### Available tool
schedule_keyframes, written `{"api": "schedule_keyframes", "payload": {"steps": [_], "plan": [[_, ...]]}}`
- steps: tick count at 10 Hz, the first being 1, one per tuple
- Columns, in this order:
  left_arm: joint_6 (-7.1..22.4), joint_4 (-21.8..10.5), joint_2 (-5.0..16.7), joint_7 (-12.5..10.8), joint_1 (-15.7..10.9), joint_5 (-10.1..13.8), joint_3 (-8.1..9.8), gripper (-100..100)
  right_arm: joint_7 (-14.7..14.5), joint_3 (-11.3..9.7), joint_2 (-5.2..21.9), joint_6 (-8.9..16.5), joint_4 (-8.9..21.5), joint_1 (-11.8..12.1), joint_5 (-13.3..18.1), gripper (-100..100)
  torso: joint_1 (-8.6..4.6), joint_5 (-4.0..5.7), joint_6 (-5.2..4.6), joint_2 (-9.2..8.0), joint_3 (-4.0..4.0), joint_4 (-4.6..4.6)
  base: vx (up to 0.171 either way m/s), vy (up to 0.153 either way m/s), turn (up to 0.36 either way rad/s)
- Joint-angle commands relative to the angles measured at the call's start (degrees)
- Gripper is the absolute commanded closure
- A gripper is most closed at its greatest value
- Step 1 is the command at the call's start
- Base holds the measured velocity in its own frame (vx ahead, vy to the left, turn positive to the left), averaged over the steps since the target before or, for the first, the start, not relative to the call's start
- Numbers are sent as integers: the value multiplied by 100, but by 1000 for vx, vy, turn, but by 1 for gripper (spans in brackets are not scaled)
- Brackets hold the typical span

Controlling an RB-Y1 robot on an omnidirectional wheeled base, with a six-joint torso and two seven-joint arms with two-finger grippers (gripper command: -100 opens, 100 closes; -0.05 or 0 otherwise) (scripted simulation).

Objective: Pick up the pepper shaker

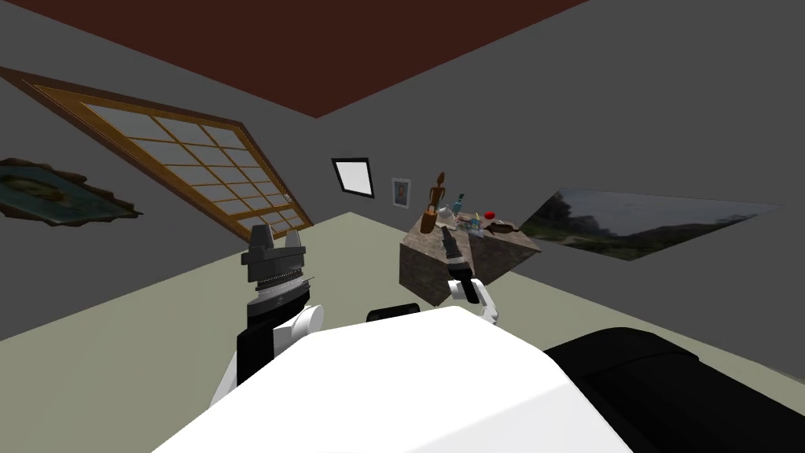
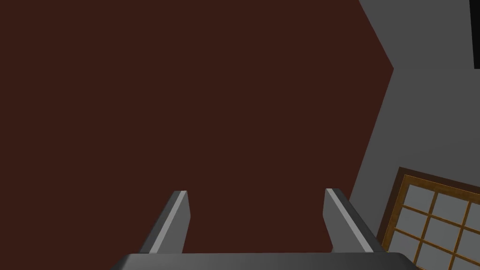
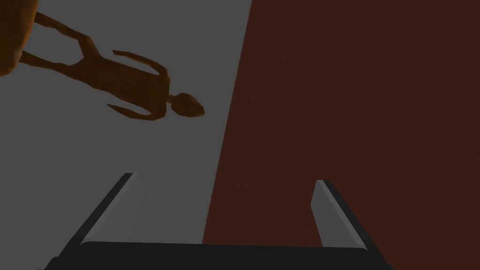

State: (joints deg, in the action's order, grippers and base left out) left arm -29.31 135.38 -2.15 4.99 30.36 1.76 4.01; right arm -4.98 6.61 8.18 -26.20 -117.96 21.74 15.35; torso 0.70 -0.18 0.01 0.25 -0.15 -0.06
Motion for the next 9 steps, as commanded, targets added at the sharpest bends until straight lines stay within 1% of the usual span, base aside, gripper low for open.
{"api": "schedule_keyframes", "payload": {"steps": [1, 2, 4, 6, 8, 9], "plan": [[0, 0, 0, 0, 0, 0, 0, 0, -84, 122, 25, 90, 244, -28, 129, -100, 0, 0, 0, 0, 0, 0, 40, 145, -46], [0, 0, 0, 0, 0, 0, 0, 0, -170, 219, 37, 186, 438, -76, 244, -100, -13, 4, 0, -2, 1, 1, 59, 190, -85], [0, 0, -1, 0, 1, 0, 0, 0, -355, 415, 63, 382, 837, -160, 465, -100, 22, -3, -1, 29, -15, -5, 129, 272, -107], [0, 0, -1, 0, 1, 0, 0, 0, -558, 612, 98, 584, 1210, -224, 668, -100, 23, -5, -1, 11, -6, -3, 47, 235, -109], [0, 0, 0, 0, 0, 0, 0, 0, -782, 810, 139, 793, 1551, -263, 843, -100, 3, -1, -1, 6, -3, -1, 79, 186, -83], [0, 0, 0, 0, 1, 0, 0, 0, -782, 810, 139, 793, 1559, -263, 843, -100, -9, 2, -1, 18, -10, -3, 78, 108, -33]]}}
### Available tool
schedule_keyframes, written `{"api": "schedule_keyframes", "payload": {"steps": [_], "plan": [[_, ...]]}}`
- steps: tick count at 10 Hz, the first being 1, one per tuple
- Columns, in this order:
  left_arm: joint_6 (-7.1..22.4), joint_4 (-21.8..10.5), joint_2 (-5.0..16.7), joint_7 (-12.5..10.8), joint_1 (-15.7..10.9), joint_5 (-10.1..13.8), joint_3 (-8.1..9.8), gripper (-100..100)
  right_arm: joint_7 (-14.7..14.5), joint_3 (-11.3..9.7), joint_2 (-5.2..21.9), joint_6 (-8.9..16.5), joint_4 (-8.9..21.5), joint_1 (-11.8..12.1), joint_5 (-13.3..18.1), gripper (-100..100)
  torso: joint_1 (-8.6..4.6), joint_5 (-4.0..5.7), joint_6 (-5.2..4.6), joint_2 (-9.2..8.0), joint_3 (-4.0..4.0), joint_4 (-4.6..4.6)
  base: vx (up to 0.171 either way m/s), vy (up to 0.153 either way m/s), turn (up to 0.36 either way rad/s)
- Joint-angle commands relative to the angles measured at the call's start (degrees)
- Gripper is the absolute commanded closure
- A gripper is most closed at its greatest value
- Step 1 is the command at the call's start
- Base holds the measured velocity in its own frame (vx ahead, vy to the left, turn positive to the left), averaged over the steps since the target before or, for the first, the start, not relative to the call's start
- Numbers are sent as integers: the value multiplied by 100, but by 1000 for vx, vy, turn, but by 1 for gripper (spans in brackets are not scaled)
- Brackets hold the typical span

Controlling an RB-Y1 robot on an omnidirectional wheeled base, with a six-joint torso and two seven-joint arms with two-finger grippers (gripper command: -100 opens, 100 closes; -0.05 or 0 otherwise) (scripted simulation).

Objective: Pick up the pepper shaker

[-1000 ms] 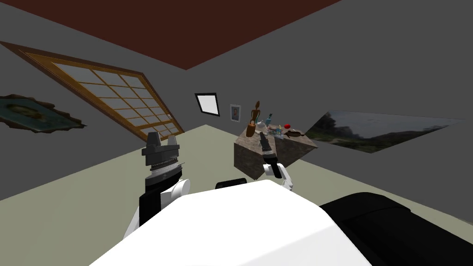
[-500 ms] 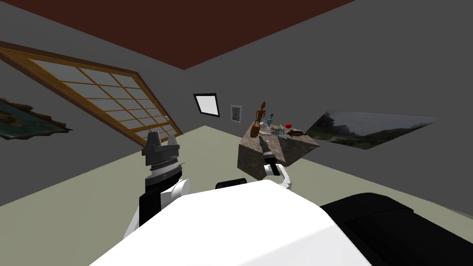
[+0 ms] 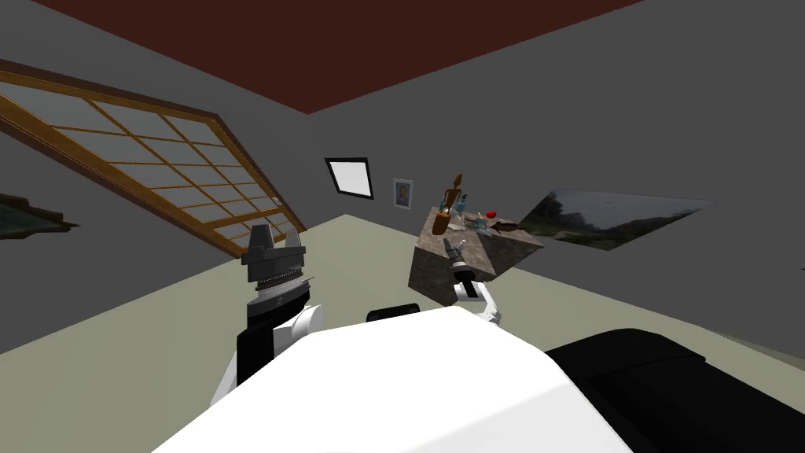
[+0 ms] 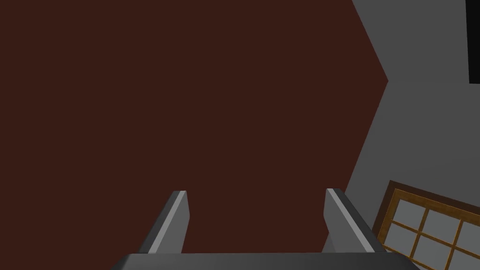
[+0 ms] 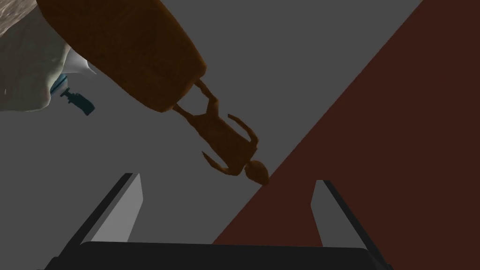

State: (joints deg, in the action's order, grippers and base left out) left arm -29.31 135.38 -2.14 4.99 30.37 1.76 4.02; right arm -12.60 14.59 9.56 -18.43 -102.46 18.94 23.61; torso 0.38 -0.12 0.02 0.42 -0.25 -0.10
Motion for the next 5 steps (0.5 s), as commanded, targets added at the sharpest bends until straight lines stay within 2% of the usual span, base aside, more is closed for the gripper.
{"api": "schedule_keyframes", "payload": {"steps": [1, 5], "plan": [[0, 0, 0, 0, 0, 0, 0, 0, -139, 111, 23, 123, 174, 6, 94, -100, 0, 0, 0, 0, 0, 0, 74, 82, -65], [0, 0, 0, 0, 1, 0, 1, 0, -657, 495, 137, 562, 761, 19, 329, -100, -17, 4, -2, 20, -11, -4, 122, 78, -102]]}}
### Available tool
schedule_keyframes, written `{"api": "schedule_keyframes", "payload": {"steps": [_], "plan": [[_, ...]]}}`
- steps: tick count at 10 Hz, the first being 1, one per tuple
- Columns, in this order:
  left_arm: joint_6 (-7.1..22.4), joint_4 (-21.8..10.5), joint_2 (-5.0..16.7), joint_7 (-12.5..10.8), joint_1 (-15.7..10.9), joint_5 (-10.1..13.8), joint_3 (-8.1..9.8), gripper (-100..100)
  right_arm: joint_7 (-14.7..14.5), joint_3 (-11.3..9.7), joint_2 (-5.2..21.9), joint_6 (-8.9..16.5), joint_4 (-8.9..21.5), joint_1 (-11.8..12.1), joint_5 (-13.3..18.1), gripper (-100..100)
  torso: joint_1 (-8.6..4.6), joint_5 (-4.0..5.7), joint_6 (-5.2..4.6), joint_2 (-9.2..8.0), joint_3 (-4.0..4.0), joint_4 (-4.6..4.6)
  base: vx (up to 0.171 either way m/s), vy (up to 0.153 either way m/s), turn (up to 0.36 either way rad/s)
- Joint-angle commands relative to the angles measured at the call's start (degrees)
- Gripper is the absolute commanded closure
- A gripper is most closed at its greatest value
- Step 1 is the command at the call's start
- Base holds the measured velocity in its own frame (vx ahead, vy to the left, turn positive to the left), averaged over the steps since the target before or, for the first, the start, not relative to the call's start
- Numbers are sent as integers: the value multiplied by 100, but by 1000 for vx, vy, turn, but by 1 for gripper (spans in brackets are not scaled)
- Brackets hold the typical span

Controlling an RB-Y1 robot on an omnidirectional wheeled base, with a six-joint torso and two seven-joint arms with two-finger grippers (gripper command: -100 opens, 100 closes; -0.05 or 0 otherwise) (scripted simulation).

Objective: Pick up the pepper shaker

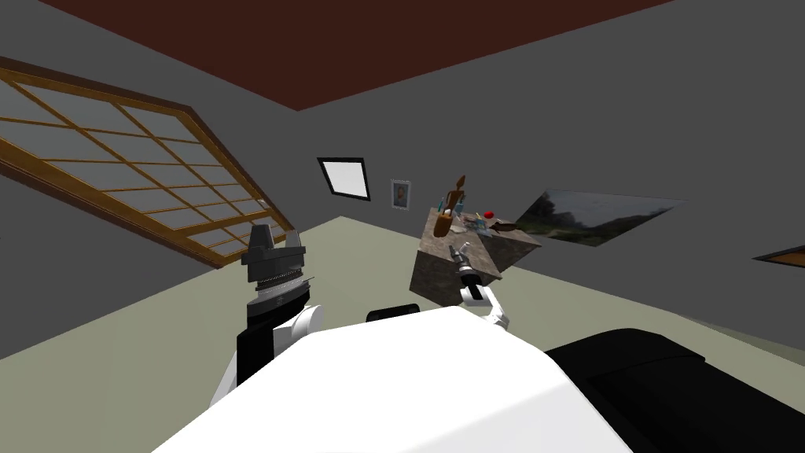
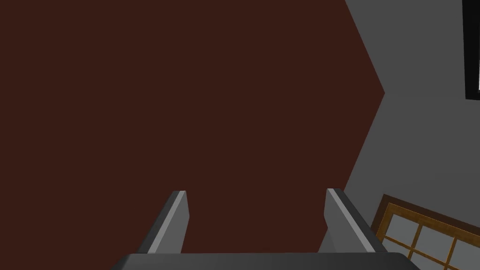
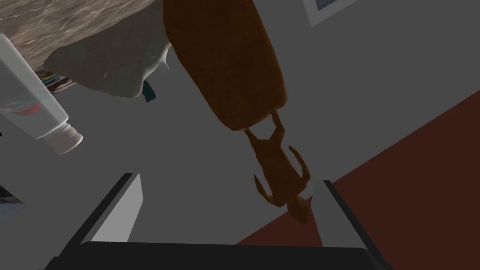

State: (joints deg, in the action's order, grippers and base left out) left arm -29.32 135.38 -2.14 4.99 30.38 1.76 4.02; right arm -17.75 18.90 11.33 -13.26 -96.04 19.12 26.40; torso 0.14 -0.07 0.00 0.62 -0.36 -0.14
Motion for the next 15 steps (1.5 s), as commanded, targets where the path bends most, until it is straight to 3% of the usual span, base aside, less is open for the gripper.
{"api": "schedule_keyframes", "payload": {"steps": [1, 2, 7, 8, 15], "plan": [[0, 0, 0, 0, 0, 0, 0, 0, -279, 155, -5, 156, 246, 15, 93, -100, 0, 0, 0, 0, 0, 0, 151, 51, -86], [0, 0, 0, 0, 0, 0, 0, 0, -279, 155, -5, 156, 246, 15, 93, -100, -5, 1, 0, 5, -2, -1, 93, 22, -23], [0, 0, 1, 0, 0, 0, 0, 0, -953, 568, 227, 668, 750, 113, 249, -100, -22, 5, 1, 13, -7, -3, 139, 9, -76], [0, 0, 1, 0, 0, 0, 1, 0, -953, 568, 227, 668, 750, 113, 249, -100, -23, 5, 1, 10, -6, -2, 97, 10, -19], [0, 0, 0, 0, -1, 0, 0, 0, -1704, 993, 802, 1193, 1173, 220, 403, -100, -15, 3, 3, -5, 2, 1, 121, 22, -50]]}}
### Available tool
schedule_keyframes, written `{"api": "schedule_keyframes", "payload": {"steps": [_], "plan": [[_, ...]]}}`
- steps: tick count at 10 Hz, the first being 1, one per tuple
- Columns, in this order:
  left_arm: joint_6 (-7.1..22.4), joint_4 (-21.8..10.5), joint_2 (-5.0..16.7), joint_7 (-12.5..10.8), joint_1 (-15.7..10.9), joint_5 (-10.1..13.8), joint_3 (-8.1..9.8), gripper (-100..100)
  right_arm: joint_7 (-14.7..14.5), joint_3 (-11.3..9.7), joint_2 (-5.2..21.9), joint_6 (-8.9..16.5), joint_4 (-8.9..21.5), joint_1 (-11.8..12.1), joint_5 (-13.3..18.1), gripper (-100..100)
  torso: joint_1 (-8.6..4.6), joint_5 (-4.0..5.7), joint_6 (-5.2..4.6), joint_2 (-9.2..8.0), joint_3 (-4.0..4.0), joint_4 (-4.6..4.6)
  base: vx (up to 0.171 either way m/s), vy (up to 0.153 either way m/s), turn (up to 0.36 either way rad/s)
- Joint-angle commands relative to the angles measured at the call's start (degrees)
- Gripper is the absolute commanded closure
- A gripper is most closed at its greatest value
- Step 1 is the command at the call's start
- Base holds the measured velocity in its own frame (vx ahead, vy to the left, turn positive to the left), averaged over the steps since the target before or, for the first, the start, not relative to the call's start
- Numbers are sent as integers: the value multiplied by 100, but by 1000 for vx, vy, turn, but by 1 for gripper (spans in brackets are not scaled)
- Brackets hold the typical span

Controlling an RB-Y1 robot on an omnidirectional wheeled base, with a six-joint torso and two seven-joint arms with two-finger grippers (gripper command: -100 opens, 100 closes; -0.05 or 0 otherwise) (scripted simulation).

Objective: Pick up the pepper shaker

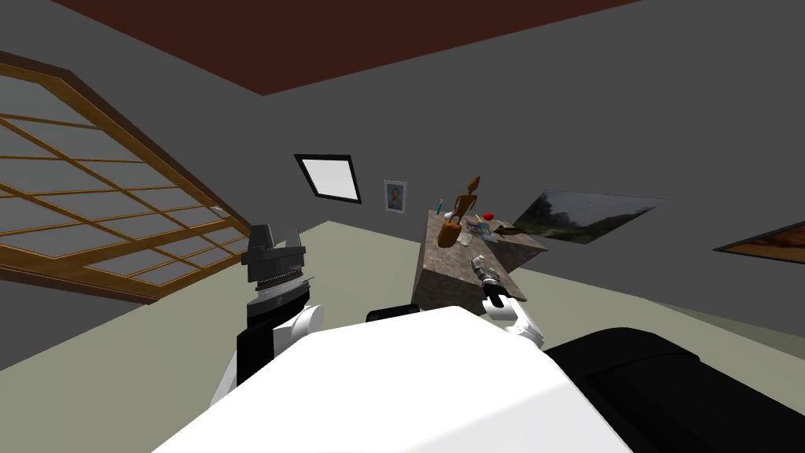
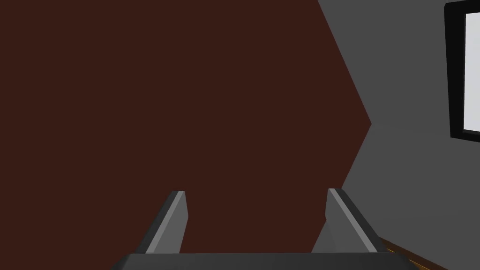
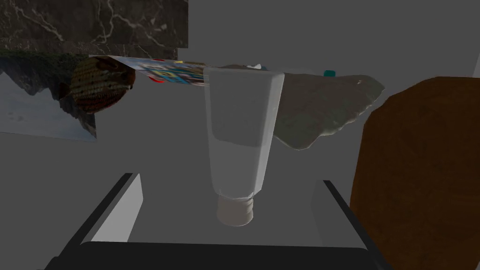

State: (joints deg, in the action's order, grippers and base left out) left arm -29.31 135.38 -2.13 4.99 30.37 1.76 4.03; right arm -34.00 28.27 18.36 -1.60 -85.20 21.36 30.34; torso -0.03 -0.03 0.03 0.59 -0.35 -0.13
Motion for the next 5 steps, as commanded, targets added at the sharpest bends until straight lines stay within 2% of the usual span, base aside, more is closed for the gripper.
{"api": "schedule_keyframes", "payload": {"steps": [1, 2, 3, 4, 5], "plan": [[0, 0, 0, 0, 0, 0, 0, 0, -150, 92, 177, 73, 122, -4, 28, -100, 0, 0, 0, 0, 0, 0, 137, 41, -31], [0, 0, 0, 0, 0, 0, 0, 0, -95, 73, 104, 30, 96, -2, 20, -100, 1, 0, 1, 3, -2, -1, 48, 22, -21], [0, 0, 0, 0, -1, 0, 0, 0, -114, 82, 115, 29, 109, -4, 22, 0, -3, 1, 0, -21, 10, 3, 0, 0, 0], [0, 0, 0, 0, -1, 0, 0, 0, -38, -115, 209, -90, 394, -291, 125, -100, -9, 2, 0, -39, 22, 8, 29, 14, -342], [0, 0, 0, 0, 0, 0, 1, 0, 36, -310, 305, -208, 585, -467, 228, -100, -8, 3, -6, -36, 20, 7, 67, 32, -485]]}}
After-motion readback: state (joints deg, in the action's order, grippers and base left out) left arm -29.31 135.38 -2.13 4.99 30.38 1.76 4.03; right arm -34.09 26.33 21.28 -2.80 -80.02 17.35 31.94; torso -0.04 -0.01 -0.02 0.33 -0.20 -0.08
